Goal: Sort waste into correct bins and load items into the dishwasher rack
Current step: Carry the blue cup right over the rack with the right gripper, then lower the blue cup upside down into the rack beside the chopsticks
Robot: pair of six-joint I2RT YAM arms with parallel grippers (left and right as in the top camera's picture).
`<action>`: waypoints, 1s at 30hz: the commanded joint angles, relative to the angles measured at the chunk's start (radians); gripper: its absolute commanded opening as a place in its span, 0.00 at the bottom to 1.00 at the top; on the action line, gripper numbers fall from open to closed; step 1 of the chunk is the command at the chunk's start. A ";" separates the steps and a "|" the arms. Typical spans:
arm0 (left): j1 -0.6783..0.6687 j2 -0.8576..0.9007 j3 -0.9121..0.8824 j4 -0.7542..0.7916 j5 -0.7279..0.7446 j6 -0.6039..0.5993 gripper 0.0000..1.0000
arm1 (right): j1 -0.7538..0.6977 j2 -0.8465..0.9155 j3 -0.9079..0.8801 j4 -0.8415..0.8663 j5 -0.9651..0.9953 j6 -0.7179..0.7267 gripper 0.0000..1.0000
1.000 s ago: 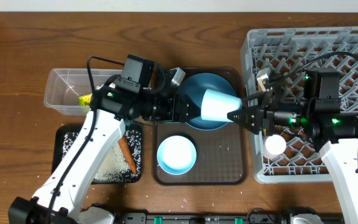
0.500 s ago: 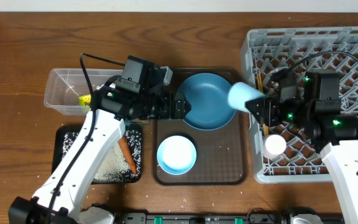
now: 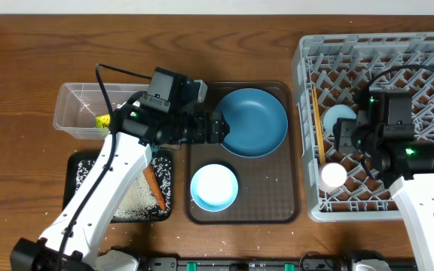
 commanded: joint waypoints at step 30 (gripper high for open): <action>0.002 0.002 -0.003 -0.003 -0.012 0.006 0.94 | -0.011 0.164 0.011 0.028 -0.002 0.021 0.67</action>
